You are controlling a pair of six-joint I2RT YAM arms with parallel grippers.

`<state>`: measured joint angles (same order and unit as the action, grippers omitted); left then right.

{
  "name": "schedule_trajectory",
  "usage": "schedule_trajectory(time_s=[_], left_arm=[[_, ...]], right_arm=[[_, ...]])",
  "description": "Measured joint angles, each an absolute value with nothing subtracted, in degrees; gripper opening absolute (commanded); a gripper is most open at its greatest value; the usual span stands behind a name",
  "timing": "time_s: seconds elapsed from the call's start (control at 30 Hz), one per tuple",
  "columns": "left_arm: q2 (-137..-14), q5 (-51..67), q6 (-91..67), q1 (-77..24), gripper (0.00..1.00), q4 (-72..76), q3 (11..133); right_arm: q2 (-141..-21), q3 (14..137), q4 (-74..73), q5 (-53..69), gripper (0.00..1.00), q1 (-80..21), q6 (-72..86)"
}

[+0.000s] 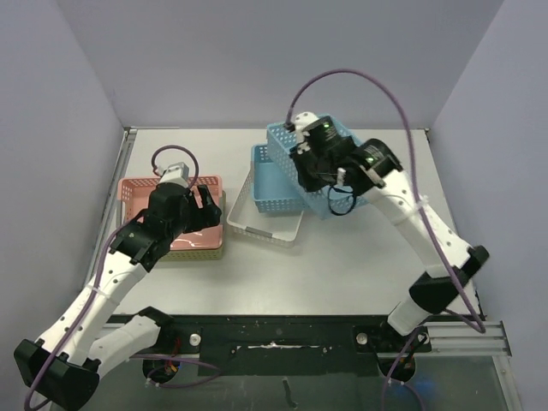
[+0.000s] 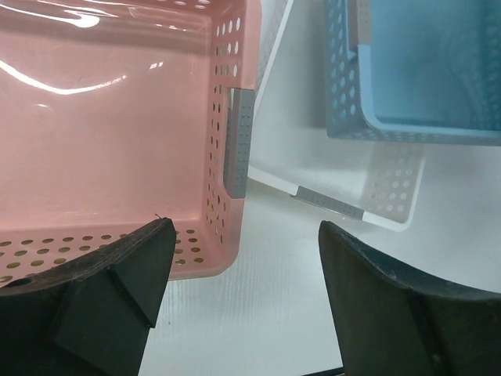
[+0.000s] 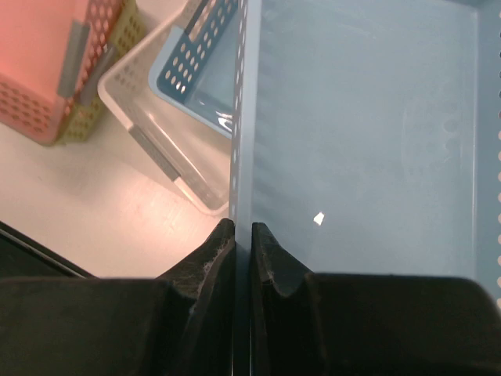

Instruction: Turn the large container upside down

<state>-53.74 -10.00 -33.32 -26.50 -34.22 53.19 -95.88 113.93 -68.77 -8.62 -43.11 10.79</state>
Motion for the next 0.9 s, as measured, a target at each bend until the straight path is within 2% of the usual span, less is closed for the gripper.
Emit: schedule_trajectory(time_s=[0.1,0.23,0.4,0.53,0.67,0.9], left_arm=[[-55.4,-8.5,-32.5,-26.5,0.74,-33.9,53.5],[-60.1,-5.2,-31.6,-26.6,0.74,-33.8,55.9],[-63.7,0.1,-30.8,-27.3,0.74,-32.9,58.7],[-65.0,3.8,-30.8,-28.6,0.74,-31.1,61.1],[-65.7,5.9,-30.8,-29.4,0.74,-29.1,62.2],[-66.0,6.2,-30.8,-29.5,0.74,-28.7,62.3]], right_arm=[[-86.8,109.2,-63.9,-8.6,0.00,-39.1,14.0],[-71.9,99.6,-57.6,-12.0,0.00,-26.2,19.6],[-61.8,90.7,-56.0,-12.6,0.00,-9.9,26.3],[-58.6,81.0,-53.4,-0.6,0.00,5.6,29.3],[-58.2,68.2,-46.2,18.2,0.00,18.7,34.1],[-55.2,48.8,-19.8,40.4,0.00,20.0,54.2]])
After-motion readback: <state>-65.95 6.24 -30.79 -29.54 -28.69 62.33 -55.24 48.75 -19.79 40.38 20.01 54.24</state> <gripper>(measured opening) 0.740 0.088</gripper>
